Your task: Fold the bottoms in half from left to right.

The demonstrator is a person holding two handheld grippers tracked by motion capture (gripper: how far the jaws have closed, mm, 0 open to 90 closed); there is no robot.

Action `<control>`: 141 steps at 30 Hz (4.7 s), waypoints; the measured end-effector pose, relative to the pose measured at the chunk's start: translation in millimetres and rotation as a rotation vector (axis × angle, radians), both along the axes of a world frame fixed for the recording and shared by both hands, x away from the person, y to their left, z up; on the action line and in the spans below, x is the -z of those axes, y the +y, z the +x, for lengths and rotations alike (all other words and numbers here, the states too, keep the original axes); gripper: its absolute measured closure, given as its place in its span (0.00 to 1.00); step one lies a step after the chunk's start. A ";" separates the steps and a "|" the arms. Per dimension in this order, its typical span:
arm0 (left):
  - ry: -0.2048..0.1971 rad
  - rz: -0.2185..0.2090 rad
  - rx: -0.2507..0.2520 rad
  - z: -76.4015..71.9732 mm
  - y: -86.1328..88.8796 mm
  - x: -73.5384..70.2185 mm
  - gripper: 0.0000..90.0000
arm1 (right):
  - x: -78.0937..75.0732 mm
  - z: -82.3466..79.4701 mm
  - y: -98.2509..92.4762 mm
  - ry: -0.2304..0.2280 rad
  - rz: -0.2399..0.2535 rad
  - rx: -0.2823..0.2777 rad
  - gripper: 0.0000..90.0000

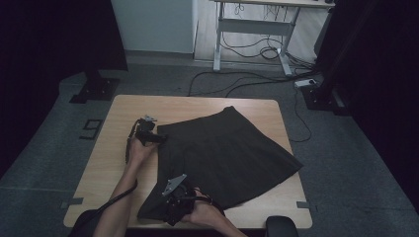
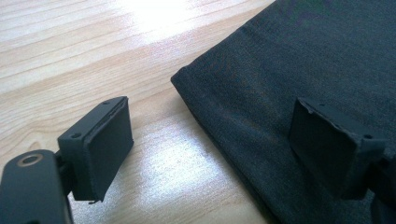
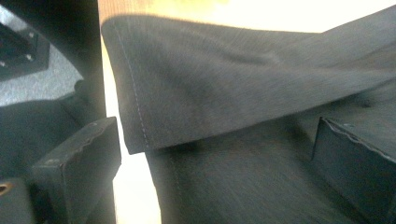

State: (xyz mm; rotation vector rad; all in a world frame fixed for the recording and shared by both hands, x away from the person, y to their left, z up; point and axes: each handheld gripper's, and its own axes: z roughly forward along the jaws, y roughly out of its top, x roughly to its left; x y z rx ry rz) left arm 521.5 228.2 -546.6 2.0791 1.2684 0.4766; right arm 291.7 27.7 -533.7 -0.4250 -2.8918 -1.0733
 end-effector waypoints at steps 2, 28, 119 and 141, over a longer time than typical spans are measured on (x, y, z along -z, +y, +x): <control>0.000 0.000 -0.001 0.1 -0.1 0.1 0.15 | 5.0 -2.1 3.4 -0.010 -0.028 -0.013 0.01; -0.024 -0.067 0.085 -6.1 -14.7 -1.4 0.82 | -2.2 0.9 -1.4 -0.152 -0.067 0.060 0.90; -0.253 0.025 0.276 32.2 -153.2 -100.3 0.95 | -88.8 21.5 -211.5 -0.258 0.094 0.437 0.91; -0.240 0.010 0.188 53.4 -166.8 -74.6 0.45 | -24.5 49.8 -244.4 -0.145 -0.005 0.562 0.77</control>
